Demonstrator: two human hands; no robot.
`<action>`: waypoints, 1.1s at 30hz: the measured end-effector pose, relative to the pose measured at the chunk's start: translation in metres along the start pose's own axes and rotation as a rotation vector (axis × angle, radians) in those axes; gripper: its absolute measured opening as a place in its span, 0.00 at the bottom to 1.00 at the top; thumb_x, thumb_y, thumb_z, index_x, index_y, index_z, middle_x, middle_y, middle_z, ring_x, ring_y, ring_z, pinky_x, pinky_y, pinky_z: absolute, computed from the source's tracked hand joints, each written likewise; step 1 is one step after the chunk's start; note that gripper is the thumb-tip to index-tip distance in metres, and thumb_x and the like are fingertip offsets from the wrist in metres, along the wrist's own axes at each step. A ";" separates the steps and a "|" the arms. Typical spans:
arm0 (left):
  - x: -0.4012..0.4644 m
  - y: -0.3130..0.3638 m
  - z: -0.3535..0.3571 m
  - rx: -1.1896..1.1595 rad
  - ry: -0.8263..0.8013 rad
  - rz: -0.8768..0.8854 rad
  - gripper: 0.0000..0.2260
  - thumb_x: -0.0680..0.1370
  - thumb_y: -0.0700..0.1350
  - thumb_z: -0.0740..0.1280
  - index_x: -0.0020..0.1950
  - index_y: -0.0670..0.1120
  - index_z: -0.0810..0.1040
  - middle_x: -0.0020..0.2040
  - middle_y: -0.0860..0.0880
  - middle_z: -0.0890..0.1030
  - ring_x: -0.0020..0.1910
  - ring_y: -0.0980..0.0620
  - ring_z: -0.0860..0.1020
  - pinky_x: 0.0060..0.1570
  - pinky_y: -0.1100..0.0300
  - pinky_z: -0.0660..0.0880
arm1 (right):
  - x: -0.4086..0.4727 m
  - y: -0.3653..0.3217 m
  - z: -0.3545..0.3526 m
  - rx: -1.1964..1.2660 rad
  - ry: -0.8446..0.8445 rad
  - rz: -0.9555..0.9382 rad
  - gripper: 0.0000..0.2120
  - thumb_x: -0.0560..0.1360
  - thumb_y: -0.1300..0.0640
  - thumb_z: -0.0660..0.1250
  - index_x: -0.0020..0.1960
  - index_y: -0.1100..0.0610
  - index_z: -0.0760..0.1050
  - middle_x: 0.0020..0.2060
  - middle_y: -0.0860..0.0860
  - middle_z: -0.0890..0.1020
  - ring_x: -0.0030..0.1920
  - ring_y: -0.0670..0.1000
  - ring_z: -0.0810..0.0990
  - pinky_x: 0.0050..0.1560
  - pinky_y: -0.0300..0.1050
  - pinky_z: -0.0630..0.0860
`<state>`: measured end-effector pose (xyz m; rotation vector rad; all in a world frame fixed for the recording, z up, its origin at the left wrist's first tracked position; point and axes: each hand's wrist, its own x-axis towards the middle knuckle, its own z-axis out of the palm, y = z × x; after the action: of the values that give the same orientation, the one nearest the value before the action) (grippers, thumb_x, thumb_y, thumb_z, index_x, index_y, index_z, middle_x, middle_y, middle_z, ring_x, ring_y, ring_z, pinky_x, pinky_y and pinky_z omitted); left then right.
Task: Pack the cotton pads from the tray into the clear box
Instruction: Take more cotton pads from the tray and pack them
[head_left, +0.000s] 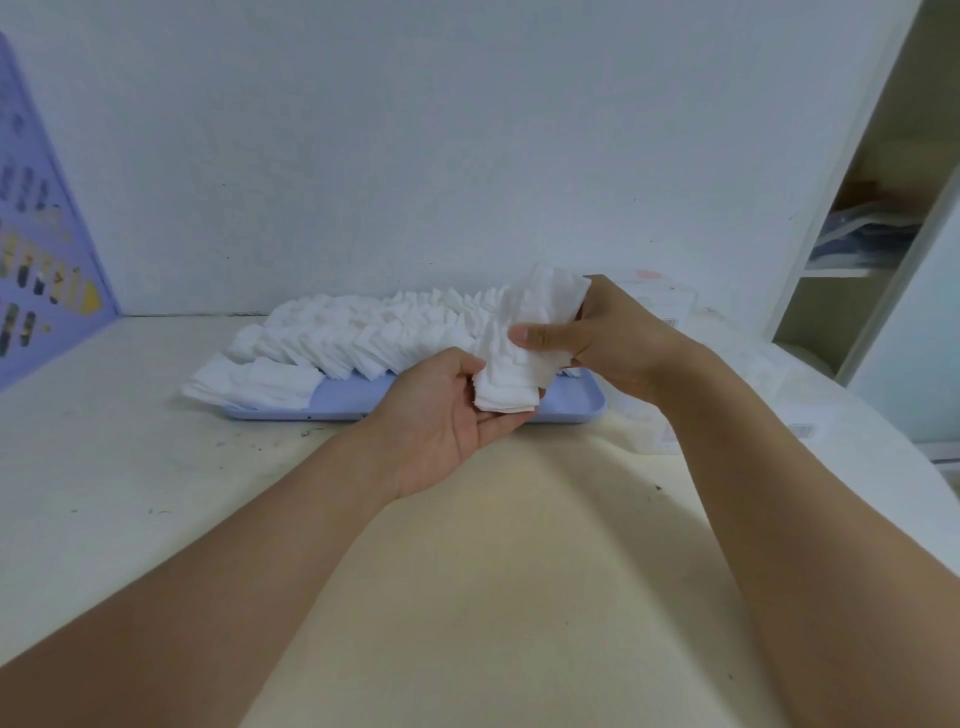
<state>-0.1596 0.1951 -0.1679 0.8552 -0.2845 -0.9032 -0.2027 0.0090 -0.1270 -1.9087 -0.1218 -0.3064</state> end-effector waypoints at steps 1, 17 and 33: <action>0.000 0.000 0.000 0.005 -0.001 0.000 0.16 0.82 0.39 0.55 0.63 0.33 0.75 0.61 0.36 0.82 0.62 0.41 0.81 0.57 0.49 0.80 | 0.000 0.000 -0.001 -0.004 -0.008 -0.009 0.08 0.74 0.64 0.75 0.53 0.62 0.82 0.46 0.55 0.88 0.49 0.53 0.87 0.44 0.41 0.81; -0.002 0.000 -0.002 0.115 0.034 -0.033 0.15 0.84 0.39 0.56 0.67 0.33 0.74 0.64 0.36 0.80 0.65 0.38 0.78 0.56 0.46 0.81 | -0.002 0.002 -0.008 -0.003 -0.084 0.001 0.12 0.76 0.62 0.74 0.58 0.62 0.81 0.52 0.57 0.86 0.54 0.57 0.86 0.55 0.56 0.83; -0.004 0.002 0.001 0.184 0.020 0.093 0.14 0.84 0.39 0.60 0.67 0.33 0.75 0.63 0.38 0.81 0.66 0.41 0.79 0.59 0.51 0.79 | 0.000 0.011 -0.010 0.237 -0.079 0.062 0.21 0.70 0.58 0.75 0.61 0.62 0.80 0.57 0.60 0.85 0.58 0.60 0.84 0.59 0.56 0.81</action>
<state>-0.1614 0.1985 -0.1654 1.0117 -0.3917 -0.7898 -0.2021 -0.0040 -0.1335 -1.6860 -0.1455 -0.1666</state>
